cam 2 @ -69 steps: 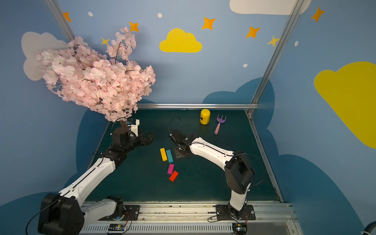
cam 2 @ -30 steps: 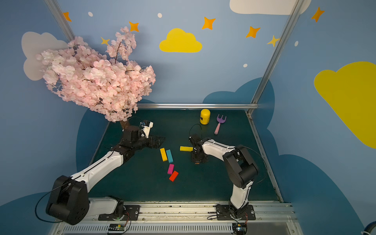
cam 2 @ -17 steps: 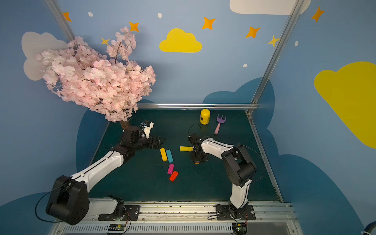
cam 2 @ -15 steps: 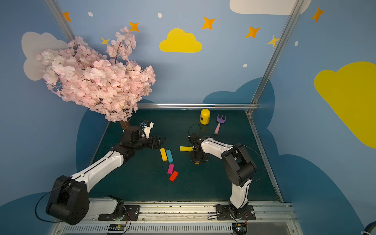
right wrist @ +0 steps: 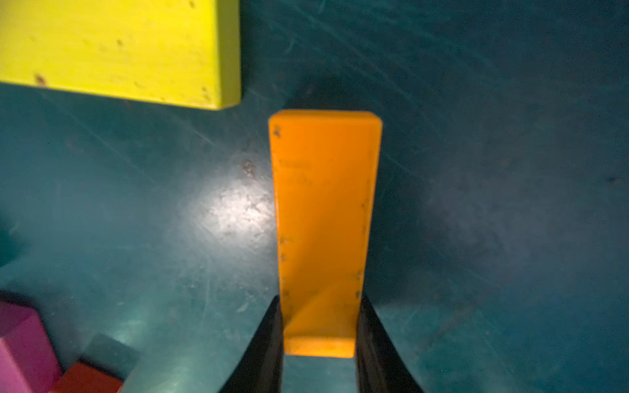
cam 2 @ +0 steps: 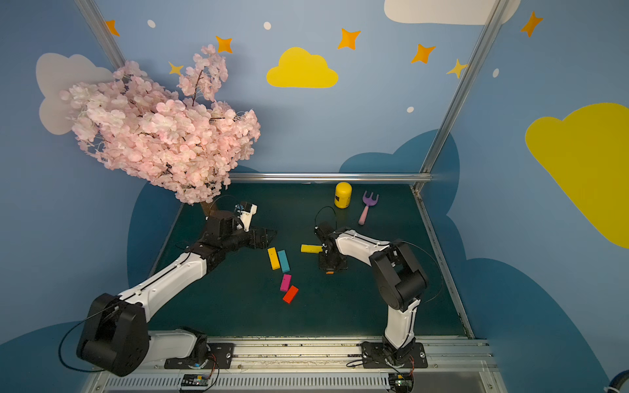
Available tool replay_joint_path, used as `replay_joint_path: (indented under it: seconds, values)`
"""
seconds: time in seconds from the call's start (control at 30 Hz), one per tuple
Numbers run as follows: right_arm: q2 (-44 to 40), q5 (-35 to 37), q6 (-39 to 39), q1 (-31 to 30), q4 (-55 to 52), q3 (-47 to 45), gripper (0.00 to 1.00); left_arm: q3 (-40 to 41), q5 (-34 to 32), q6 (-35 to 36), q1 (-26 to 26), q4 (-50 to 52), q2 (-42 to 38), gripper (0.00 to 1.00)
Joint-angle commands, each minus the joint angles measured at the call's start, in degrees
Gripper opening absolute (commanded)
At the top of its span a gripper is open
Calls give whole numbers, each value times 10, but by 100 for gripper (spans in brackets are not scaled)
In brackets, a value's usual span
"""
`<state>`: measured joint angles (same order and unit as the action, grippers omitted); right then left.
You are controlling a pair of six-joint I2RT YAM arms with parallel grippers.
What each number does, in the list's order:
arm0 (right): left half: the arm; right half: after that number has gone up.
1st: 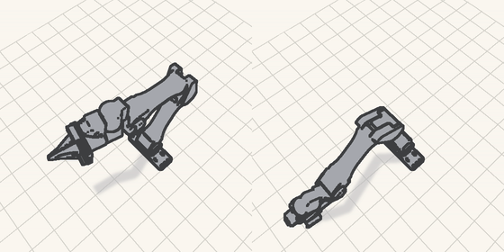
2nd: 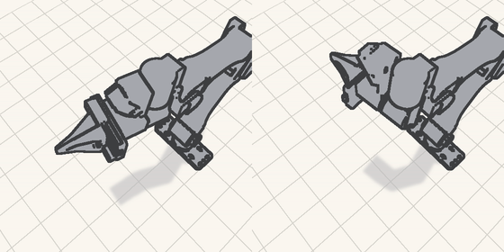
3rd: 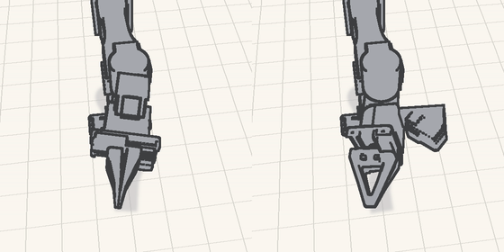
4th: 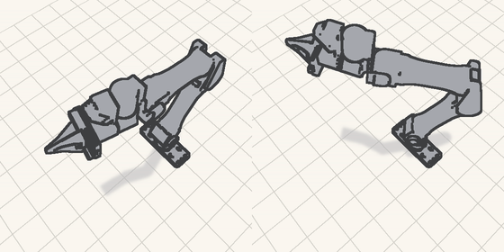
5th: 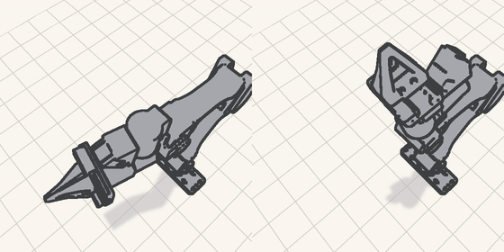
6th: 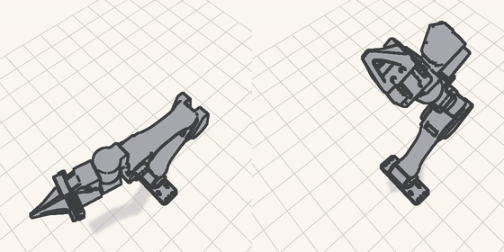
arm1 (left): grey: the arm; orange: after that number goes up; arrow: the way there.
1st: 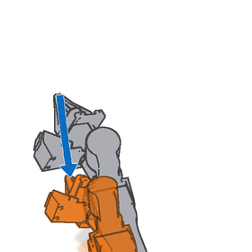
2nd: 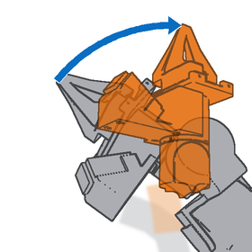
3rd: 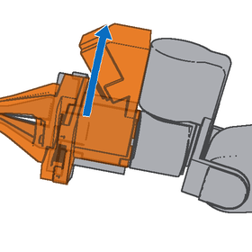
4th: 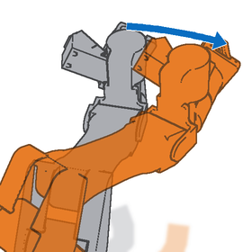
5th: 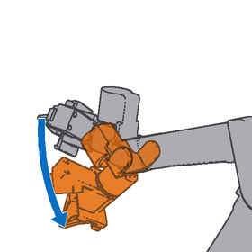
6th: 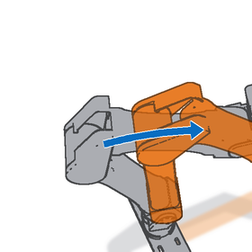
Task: Assemble the letter p with building blocks
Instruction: Assemble the building block at the center of the board.
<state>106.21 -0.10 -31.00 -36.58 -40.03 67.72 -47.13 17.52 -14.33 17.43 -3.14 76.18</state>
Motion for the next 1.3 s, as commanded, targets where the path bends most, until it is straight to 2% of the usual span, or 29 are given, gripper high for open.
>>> replay_joint_path:
  seconds: [0.0, 0.3, 0.7, 1.1, 1.17, 1.27]
  values:
    - [17, 1, 7, 4, 65, 12, 19, -12, 0, 4, 2, 6, -11, 100]
    - [-5, 5, 12, 3, 48, 18, 18, -9, 0, 4, 2, 5, -15, 100]
    - [16, 8, 10, 4, 37, 21, 18, -3, -4, 5, 2, 5, -22, 100]
    - [33, 11, 8, 4, 33, 32, 24, -2, -4, 4, 2, 4, -22, 100]
    - [34, 10, 8, 4, 30, 35, 27, -2, -4, 5, 2, 4, -22, 100]
    - [32, 12, 8, 3, 29, 33, 39, -2, -3, 5, 2, 5, -22, 100]
